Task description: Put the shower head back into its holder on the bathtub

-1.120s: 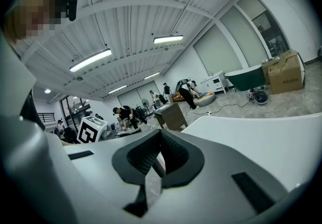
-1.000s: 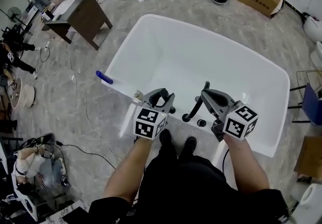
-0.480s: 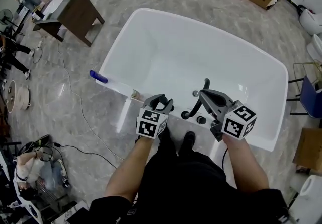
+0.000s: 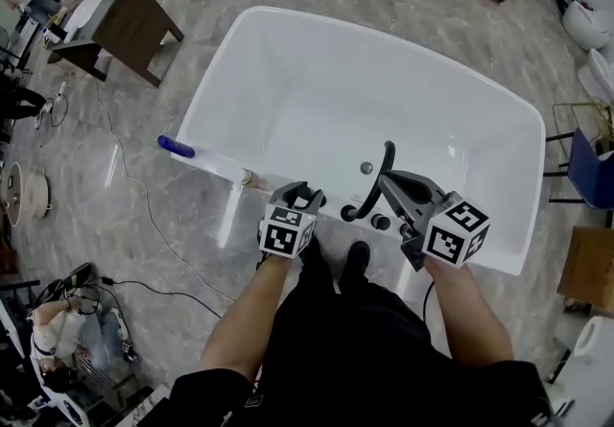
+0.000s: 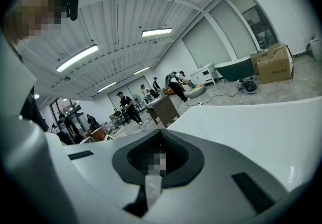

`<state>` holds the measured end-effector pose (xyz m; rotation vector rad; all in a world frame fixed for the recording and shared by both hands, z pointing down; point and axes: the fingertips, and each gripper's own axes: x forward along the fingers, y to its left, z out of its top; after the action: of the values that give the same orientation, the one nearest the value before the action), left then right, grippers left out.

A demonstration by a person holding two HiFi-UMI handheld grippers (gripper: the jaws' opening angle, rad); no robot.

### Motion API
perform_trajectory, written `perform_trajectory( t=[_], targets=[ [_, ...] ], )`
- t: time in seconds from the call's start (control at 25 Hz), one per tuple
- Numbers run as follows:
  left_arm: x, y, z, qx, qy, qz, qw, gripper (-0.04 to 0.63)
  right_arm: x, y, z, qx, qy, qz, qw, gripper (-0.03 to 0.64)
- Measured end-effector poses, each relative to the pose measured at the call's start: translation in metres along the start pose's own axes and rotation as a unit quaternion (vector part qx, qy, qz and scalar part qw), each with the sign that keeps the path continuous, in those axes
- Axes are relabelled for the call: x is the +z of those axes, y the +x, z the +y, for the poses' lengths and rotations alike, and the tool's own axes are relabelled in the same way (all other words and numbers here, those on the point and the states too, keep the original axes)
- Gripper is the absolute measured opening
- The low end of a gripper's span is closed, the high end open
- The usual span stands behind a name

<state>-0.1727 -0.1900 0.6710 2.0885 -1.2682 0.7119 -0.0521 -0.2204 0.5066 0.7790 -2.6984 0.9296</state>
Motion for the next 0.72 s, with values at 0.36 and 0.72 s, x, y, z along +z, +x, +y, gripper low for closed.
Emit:
perform_trajectory(
  t=[0.36, 0.72],
  targets=[
    [-0.026, 0.020, -0.001, -0.011, 0.006, 0.041, 0.9991, 0.156, -0.010, -0.011, -0.011, -0.023, 0.015, 0.001, 1.000, 0.015],
    [-0.045, 0.038, -0.003, -0.020, 0.017, 0.079, 0.9965, 0.156, -0.019, -0.012, -0.015, -0.029, 0.027, 0.006, 0.999, 0.015]
  ],
)
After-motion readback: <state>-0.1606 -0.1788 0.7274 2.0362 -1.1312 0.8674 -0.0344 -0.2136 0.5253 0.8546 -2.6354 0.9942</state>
